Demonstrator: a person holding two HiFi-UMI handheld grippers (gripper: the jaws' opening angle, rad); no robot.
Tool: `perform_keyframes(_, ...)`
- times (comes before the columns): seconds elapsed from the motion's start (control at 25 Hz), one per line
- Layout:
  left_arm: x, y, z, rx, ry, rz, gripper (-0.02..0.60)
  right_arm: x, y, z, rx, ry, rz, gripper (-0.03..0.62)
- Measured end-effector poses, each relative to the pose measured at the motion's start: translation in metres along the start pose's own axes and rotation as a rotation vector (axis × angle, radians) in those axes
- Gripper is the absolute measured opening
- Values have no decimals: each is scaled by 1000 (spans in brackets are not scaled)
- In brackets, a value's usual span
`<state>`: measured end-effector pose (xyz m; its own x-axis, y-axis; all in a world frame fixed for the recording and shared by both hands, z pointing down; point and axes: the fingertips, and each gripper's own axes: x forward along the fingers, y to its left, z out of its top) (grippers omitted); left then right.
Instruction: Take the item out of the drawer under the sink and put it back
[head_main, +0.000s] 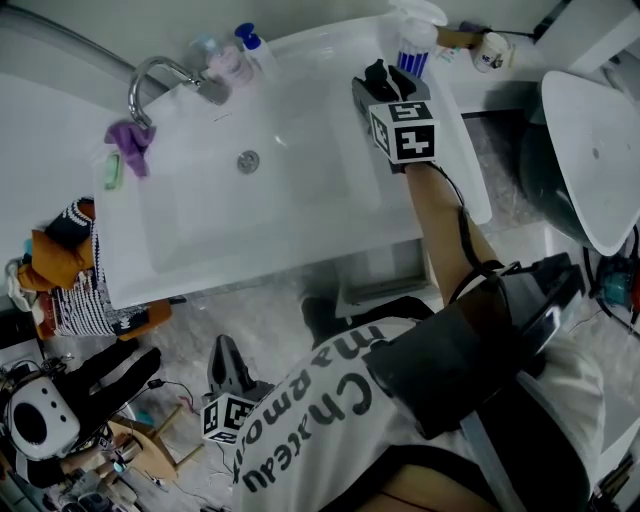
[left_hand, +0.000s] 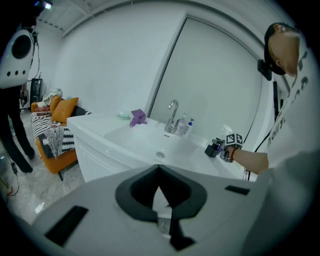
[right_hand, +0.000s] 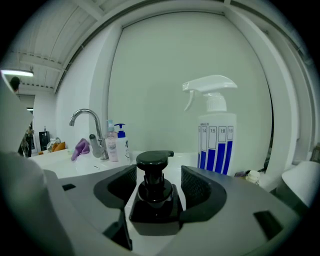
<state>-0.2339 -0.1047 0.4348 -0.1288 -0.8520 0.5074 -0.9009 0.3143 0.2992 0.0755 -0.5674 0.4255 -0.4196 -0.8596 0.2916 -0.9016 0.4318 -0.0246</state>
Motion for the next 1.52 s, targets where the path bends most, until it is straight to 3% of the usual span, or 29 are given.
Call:
perform_keyframes(0.4,-7,0,-10,-6,2,-8,9,-21,7,-2,54,7,20,282)
perform_keyframes(0.76,-10,5,0,19,-42,-95,9,-65,19,-5,19,18,-12,275)
perform_keyframes(1.12,-43,26,4,48,-51,-178,9,-143,56,1,0,-13,-38,75)
perform_keyframes(1.52,-76,41,-6,84,-67,-267,9,-233,112,-7,44,-67,28,13)
